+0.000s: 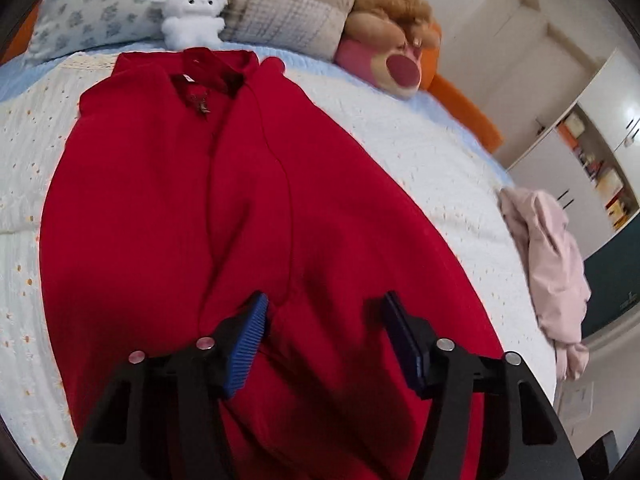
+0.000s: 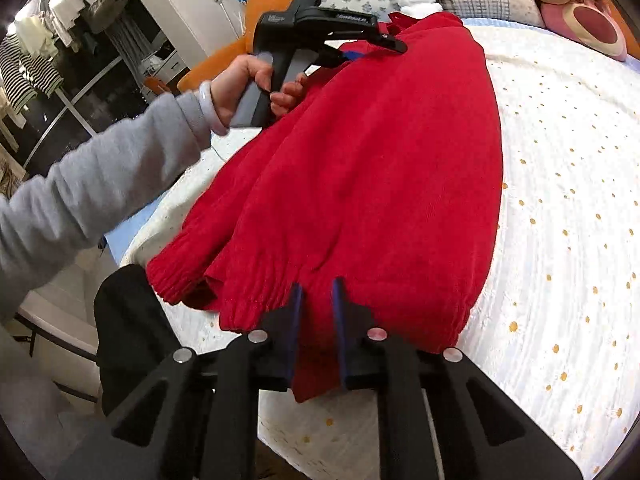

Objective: Fold large clothes

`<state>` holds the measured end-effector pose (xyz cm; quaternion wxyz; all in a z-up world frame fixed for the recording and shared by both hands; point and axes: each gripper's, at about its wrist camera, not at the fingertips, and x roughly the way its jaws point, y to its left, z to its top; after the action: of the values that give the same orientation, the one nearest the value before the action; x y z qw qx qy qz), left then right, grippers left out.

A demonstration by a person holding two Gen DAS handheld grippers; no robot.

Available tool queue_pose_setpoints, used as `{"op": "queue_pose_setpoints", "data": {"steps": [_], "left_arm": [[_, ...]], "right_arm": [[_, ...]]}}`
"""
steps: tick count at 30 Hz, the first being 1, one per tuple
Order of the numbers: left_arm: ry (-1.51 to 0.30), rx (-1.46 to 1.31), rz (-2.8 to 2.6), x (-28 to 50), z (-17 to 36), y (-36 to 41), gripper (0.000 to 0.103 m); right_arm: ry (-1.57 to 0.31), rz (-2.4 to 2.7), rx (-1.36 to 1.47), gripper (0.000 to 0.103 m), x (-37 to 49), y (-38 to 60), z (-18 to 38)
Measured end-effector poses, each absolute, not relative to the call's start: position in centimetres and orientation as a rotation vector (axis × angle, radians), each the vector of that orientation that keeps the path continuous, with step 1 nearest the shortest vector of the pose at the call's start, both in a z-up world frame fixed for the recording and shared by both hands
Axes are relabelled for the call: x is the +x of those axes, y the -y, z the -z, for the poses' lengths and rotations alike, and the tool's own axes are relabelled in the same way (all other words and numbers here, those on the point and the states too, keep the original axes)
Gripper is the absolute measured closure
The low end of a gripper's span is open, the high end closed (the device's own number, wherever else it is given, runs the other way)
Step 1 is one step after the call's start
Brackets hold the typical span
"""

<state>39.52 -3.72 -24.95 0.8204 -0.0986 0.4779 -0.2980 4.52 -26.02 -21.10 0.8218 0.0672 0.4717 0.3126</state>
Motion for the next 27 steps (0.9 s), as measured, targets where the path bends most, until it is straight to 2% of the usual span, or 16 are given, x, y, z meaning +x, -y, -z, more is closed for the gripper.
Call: {"op": "queue_pose_setpoints", "data": {"steps": [3,4,5,6,7,8,12,15,21,27], "left_arm": [[-1.030,-0.233,0.600,39.2,24.0,3.3,0.042],[-1.038,-0.249,0.583,38.7,23.1,2.9,0.038],[-1.036,-0.257,0.586,37.9,22.3,2.6,0.033],[-1.018,-0.261,0.596,36.7,21.2,2.2,0.029],[-0.988,-0.251,0.602,34.7,19.7,1.5,0.020],[-0.974,-0.237,0.607,33.0,18.8,0.8,0.013],[-0.961,-0.253,0.628,24.6,16.4,-2.8,0.011],[-1.032,-0.301,0.596,19.9,17.2,-5.1,0.010],[-1.244,-0.486,0.545,13.4,24.4,-8.6,0.010],[-1.237,-0.656,0.609,9.7,28.6,-8.7,0.010]], "right_arm": [[-1.028,-0.694,0.161,0.085,4.9,26.4,20.3],[-1.037,-0.711,0.196,0.077,5.1,26.7,19.9],[-1.041,-0.735,0.242,0.061,5.1,27.3,19.5],[-1.037,-0.754,0.286,0.053,5.1,28.0,18.7],[-1.017,-0.747,0.307,0.043,4.9,29.0,17.9],[-0.994,-0.728,0.317,0.042,4.6,30.2,17.0],[-0.997,-0.710,0.408,0.042,4.2,33.8,16.2],[-1.055,-0.699,0.499,0.040,5.0,35.6,17.3],[-1.236,-0.721,0.635,0.039,6.9,34.8,21.3],[-1.314,-0.672,0.552,0.037,7.8,33.1,23.1]]}}
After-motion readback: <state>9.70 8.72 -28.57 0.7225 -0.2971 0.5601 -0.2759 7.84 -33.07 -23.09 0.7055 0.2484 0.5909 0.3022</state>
